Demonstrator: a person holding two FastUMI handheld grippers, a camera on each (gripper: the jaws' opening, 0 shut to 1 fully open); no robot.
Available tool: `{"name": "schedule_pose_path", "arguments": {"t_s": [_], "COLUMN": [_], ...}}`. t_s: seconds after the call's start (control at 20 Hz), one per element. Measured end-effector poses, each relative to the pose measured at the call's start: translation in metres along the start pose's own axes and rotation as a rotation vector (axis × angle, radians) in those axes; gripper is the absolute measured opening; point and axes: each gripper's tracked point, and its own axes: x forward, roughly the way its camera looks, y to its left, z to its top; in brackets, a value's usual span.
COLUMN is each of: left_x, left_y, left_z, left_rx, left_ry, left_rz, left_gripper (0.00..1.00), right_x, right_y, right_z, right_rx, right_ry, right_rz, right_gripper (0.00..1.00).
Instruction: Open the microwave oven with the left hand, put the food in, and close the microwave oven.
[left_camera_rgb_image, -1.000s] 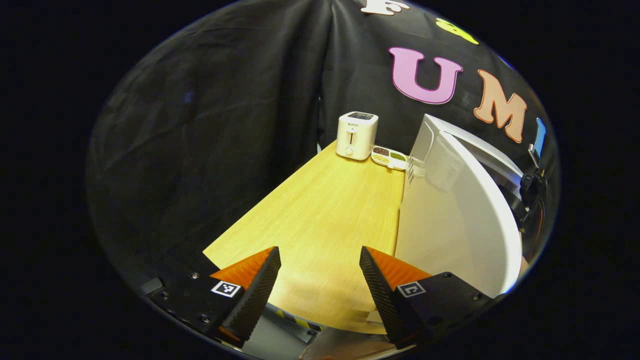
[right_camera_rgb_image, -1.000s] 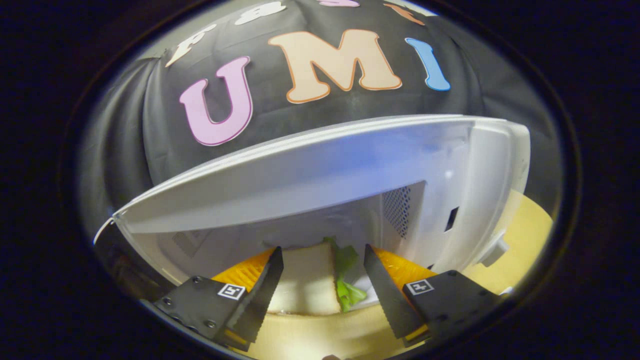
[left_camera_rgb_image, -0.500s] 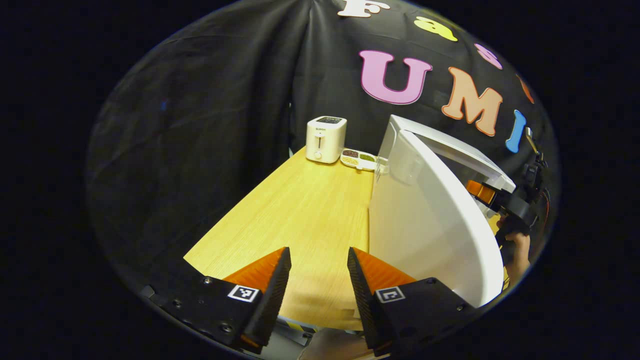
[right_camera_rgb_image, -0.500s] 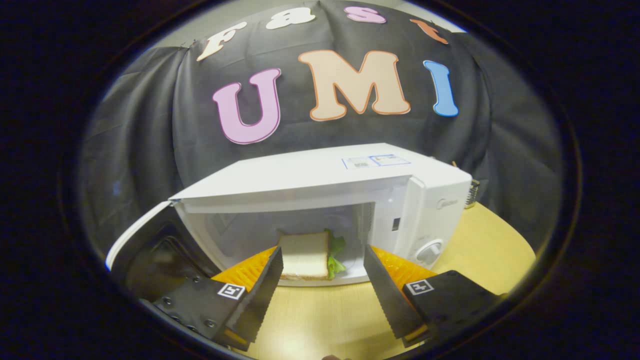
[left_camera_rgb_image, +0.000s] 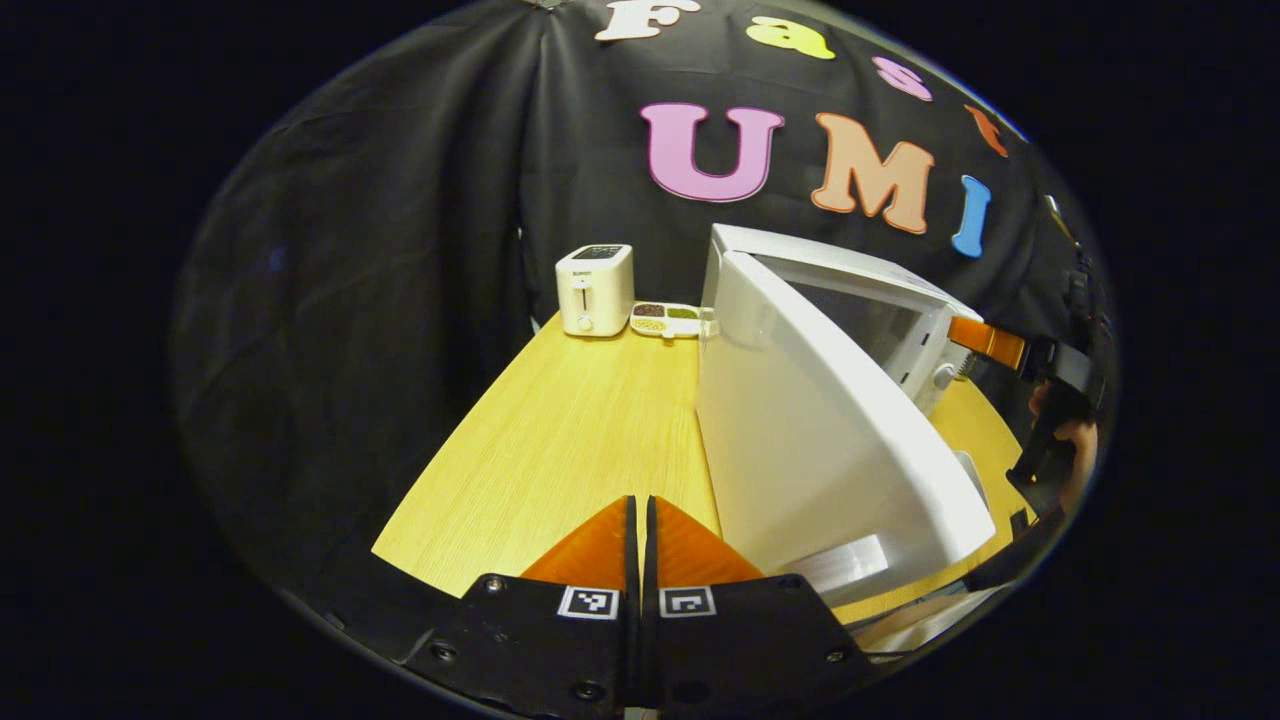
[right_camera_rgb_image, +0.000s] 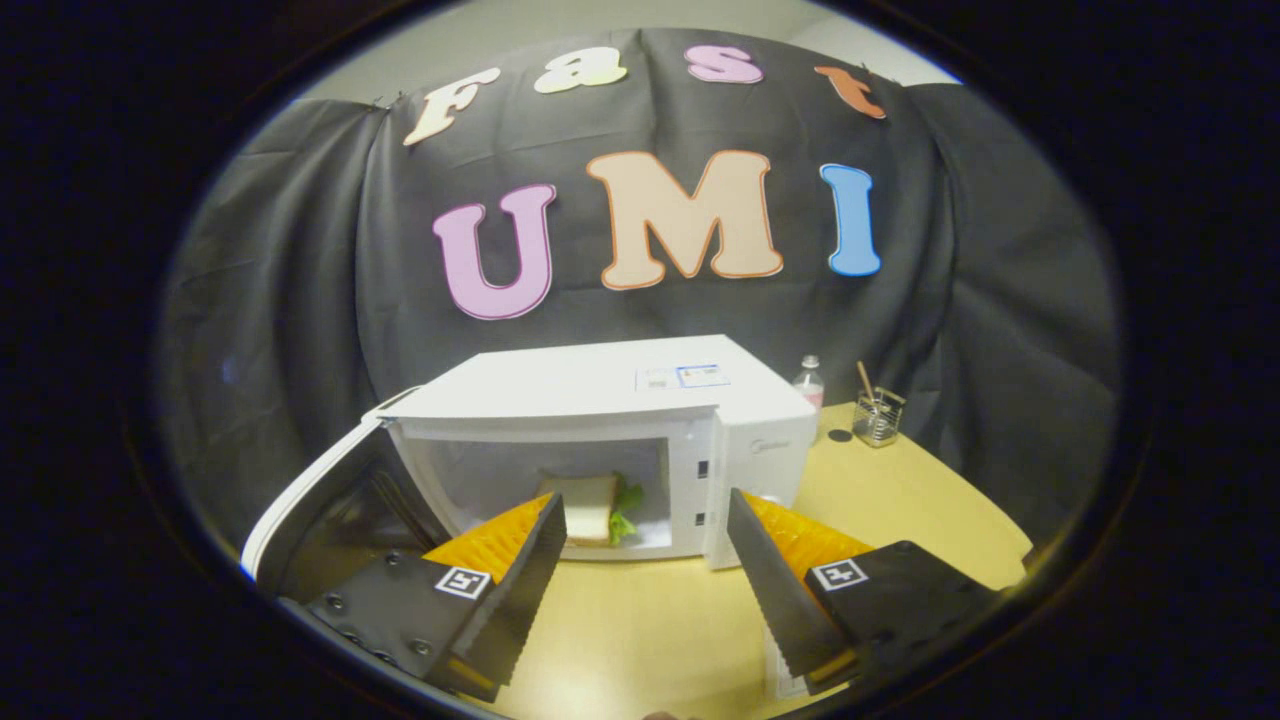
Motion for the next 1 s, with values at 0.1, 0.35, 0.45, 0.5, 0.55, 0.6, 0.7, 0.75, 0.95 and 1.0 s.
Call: {"name": "schedule_pose_path", "arguments": {"t_s": [0.1, 0.35, 0.45, 0.5, 0.55, 0.6, 0.7, 0.75, 0.95, 1.0], "left_x": [-0.004, -0.005, -0.003, -0.002, -0.001, 0.0, 0.002, 0.003, 0.008, 0.01], "left_y": [-0.01, -0.026, -0.032, -0.036, -0.039, -0.044, -0.056, -0.061, -0.083, -0.088], "left_z": [-0.001, 0.007, 0.01, 0.01, 0.01, 0.01, 0.011, 0.011, 0.016, 0.018], "left_rx": [0.02, 0.054, 0.061, 0.066, 0.066, 0.063, 0.057, 0.058, 0.078, 0.083], "left_ry": [0.011, -0.008, -0.017, -0.017, -0.015, -0.012, -0.004, -0.003, -0.011, -0.012], "left_rz": [-0.038, -0.062, -0.064, -0.07, -0.076, -0.084, -0.108, -0.12, -0.171, -0.182], "left_gripper": [0.01, 0.01, 0.01, 0.01, 0.01, 0.01, 0.01, 0.01, 0.01, 0.01], "right_x": [-0.01, -0.028, -0.031, -0.033, -0.035, -0.035, -0.036, -0.036, -0.037, -0.037], "right_y": [-0.012, -0.037, -0.046, -0.051, -0.056, -0.061, -0.069, -0.073, -0.091, -0.096], "right_z": [0.003, 0.006, 0.008, 0.007, 0.008, 0.007, 0.007, 0.008, 0.012, 0.013], "right_rx": [-0.001, 0.001, -0.01, -0.017, -0.02, -0.019, -0.013, -0.008, 0.008, 0.013], "right_ry": [-0.004, 0.005, 0.014, 0.02, 0.026, 0.031, 0.042, 0.045, 0.056, 0.057], "right_rz": [-0.018, -0.033, -0.038, -0.041, -0.042, -0.042, -0.045, -0.044, -0.052, -0.056], "right_gripper": [0.92, 0.92, 0.92, 0.92, 0.92, 0.92, 0.92, 0.92, 0.92, 1.0]}}
